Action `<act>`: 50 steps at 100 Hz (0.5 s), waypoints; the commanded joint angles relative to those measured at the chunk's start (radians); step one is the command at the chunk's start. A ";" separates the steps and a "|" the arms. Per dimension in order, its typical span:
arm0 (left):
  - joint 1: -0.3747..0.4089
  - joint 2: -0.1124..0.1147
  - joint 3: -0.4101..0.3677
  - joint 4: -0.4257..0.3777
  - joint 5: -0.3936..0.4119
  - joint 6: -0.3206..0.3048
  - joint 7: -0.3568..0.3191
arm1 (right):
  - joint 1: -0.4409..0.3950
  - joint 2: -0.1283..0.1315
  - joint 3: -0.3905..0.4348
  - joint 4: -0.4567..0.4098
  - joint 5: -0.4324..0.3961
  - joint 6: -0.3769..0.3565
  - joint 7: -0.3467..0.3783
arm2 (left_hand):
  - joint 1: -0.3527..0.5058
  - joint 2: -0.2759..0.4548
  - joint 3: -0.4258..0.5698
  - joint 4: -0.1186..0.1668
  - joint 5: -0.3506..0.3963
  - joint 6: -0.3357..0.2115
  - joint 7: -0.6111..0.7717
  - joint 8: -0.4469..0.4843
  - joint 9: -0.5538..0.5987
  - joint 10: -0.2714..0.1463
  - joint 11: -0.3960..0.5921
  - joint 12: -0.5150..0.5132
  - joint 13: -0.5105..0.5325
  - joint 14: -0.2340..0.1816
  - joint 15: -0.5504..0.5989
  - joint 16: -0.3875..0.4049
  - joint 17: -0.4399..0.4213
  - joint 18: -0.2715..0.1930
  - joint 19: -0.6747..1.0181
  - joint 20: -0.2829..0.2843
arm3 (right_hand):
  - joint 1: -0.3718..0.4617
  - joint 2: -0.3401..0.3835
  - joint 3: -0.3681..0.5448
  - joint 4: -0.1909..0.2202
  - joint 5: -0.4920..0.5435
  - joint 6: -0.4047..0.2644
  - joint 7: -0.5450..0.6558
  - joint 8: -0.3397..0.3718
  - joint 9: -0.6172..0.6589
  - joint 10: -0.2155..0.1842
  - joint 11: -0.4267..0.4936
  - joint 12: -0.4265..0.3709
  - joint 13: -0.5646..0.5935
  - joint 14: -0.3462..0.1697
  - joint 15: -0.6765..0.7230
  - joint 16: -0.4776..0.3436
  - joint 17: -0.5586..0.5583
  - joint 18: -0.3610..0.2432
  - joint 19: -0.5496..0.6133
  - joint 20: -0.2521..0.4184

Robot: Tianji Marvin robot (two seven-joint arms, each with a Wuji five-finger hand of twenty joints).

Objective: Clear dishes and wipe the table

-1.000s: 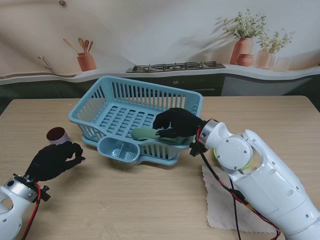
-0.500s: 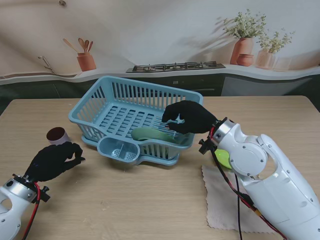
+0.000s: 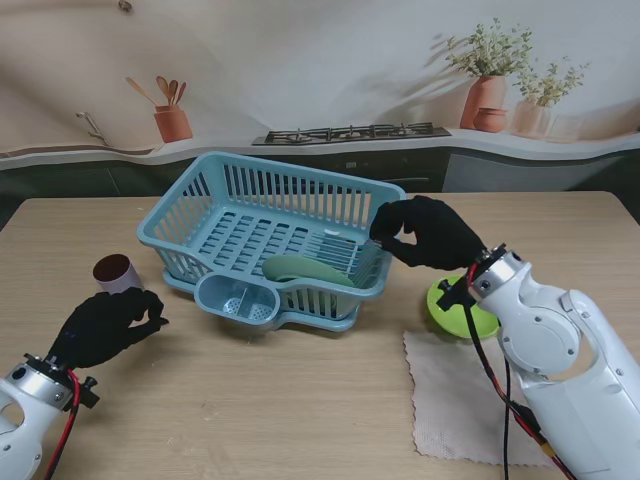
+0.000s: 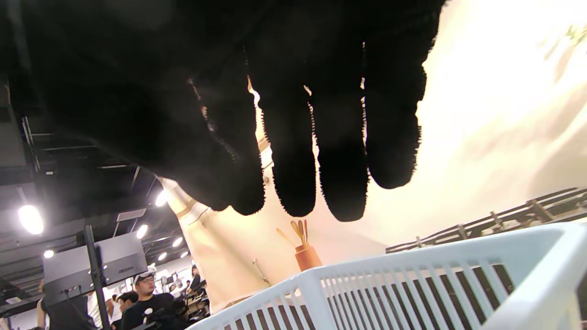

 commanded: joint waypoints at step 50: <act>0.002 -0.006 0.021 0.046 -0.004 0.021 0.014 | -0.134 -0.011 0.147 0.072 -0.139 -0.087 -0.139 | 0.062 0.028 -0.018 -0.001 -0.001 0.004 -0.174 -0.222 -0.097 0.031 -0.246 -0.247 -0.200 0.145 -0.382 -0.236 -0.242 0.082 -0.256 -0.260 | 0.047 0.033 -0.001 -0.008 -0.011 -0.017 0.024 0.002 0.010 -0.010 0.020 0.004 0.011 -0.004 0.023 0.012 -0.001 -0.025 0.030 0.014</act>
